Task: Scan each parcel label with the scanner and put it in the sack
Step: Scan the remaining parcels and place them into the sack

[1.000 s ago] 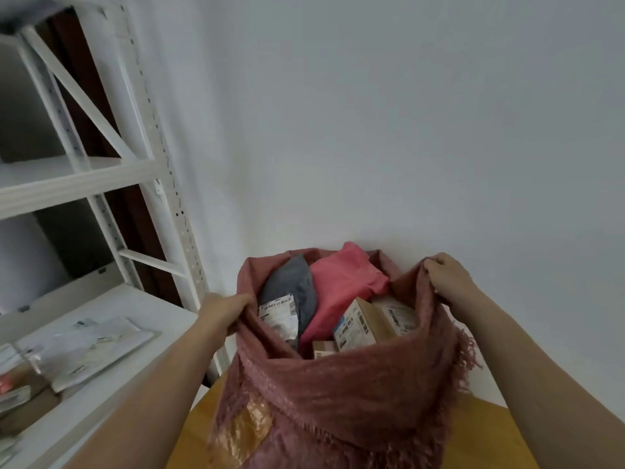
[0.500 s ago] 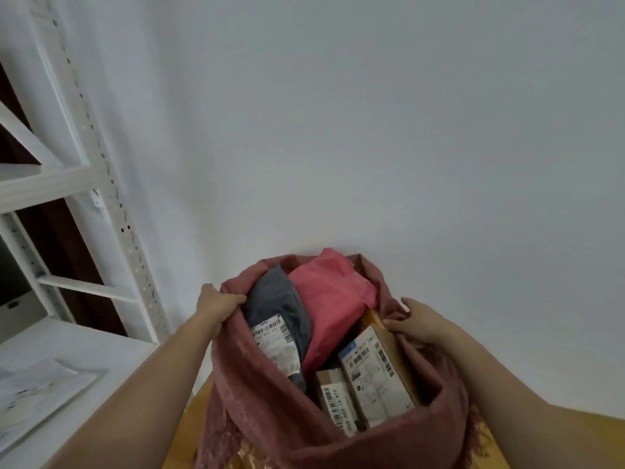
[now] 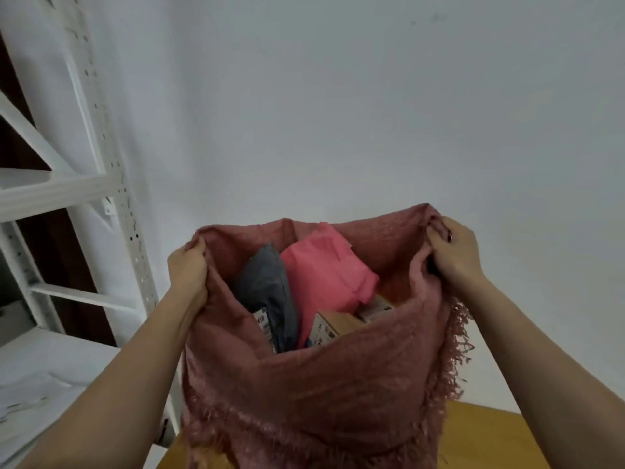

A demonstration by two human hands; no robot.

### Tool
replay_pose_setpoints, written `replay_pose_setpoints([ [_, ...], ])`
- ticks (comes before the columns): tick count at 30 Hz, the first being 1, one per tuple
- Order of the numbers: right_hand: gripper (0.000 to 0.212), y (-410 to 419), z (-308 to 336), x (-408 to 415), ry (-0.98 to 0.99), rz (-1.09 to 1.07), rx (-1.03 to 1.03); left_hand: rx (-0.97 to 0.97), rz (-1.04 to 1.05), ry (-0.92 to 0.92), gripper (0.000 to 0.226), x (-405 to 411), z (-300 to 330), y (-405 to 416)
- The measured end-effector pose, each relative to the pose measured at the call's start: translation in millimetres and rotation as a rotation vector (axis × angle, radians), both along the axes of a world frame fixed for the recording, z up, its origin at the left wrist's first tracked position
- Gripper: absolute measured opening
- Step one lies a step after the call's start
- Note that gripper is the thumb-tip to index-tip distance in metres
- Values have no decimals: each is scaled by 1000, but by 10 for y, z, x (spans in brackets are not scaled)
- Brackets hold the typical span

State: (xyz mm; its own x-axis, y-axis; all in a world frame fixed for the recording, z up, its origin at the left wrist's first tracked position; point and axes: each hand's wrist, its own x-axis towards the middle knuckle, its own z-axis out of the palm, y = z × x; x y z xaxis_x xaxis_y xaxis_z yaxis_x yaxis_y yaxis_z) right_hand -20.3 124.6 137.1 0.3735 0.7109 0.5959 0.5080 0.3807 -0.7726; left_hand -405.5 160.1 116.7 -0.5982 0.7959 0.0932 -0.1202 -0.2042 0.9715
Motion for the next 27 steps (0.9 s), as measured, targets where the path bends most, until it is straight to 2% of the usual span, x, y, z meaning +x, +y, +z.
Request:
replay_pose_setpoints([
  [2, 30, 4, 20, -48, -8, 7, 15, 27, 77, 15, 34, -76, -20, -60],
  [7, 21, 169, 211, -122, 93, -91, 213, 189, 278, -161, 37, -394, 49, -235],
  [9, 22, 273, 165, -215, 72, -39, 122, 141, 285, -89, 41, -502, -34, -283],
  [11, 30, 373, -18, -328, -15, 60, -107, 27, 219, -30, 39, -524, -187, -295],
  [13, 32, 415, -64, -397, -17, 117, -173, 20, 199, -31, 37, -541, -206, -311],
  [17, 30, 522, 251, -285, 71, -54, 68, 160, 365, 21, 38, -626, 132, -278],
  [19, 25, 545, 233, -237, 74, -86, 94, 167, 398, 50, 36, -596, 178, -253],
  [21, 19, 558, -27, -257, 11, -26, -85, 19, 362, 121, 32, -503, 11, -164],
  [23, 16, 547, -379, -284, -31, 85, -319, -149, 331, 135, 38, -369, -238, -112],
  [26, 13, 499, -651, -256, 44, 147, -435, -238, 356, 146, 43, -280, -420, -98],
  [27, 24, 481, -673, -234, 77, 170, -456, -249, 335, 148, 42, -277, -435, -90],
])
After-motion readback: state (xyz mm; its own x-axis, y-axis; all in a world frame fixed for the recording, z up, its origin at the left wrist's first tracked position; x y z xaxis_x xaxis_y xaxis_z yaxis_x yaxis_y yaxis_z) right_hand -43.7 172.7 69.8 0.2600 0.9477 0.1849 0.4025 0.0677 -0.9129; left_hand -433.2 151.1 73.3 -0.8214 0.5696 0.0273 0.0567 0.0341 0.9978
